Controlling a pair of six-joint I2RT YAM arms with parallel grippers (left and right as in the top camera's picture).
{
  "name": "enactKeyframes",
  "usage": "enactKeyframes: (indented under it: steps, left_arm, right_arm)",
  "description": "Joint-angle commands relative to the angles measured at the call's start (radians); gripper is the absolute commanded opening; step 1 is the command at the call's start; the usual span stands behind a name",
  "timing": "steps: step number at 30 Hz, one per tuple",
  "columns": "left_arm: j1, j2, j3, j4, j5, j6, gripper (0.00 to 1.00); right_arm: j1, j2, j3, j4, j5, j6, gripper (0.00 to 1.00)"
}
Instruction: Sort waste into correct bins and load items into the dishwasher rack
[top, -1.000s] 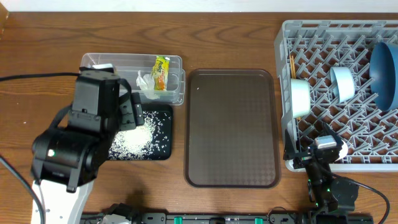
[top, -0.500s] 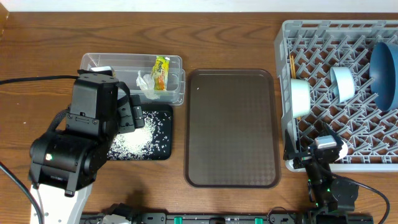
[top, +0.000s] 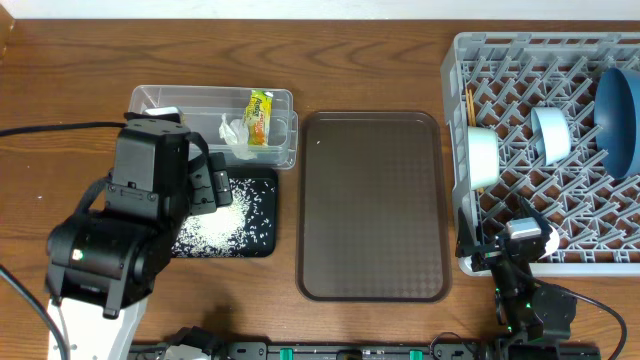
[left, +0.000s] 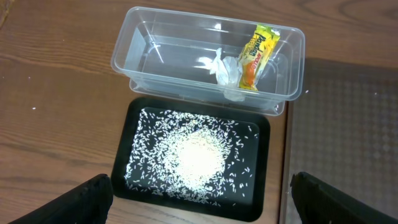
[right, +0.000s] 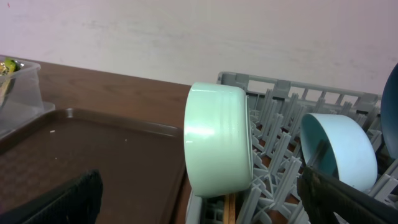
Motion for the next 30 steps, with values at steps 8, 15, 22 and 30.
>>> enactKeyframes:
  steps: [8, 15, 22, 30]
  left_arm:
    - [-0.003, -0.108, -0.065, 0.143, 0.018, -0.006, 0.94]
    - [-0.006, -0.298, -0.336, 0.507, 0.053, -0.006, 0.94]
    - [-0.007, -0.536, -0.625, 0.739, 0.085, -0.006, 0.94]
    - [-0.006, -0.85, -0.871, 0.766, 0.085, -0.002, 0.95]
  right_arm:
    - [-0.011, -0.004, -0.003, 0.0, -0.005, -0.006, 0.99]
    - [-0.011, -0.004, -0.003, 0.0, -0.004, -0.006, 0.99]
    - [-0.011, -0.004, -0.003, 0.0, -0.004, -0.006, 0.99]
    - [-0.011, -0.004, -0.003, 0.0, -0.005, -0.005, 0.99]
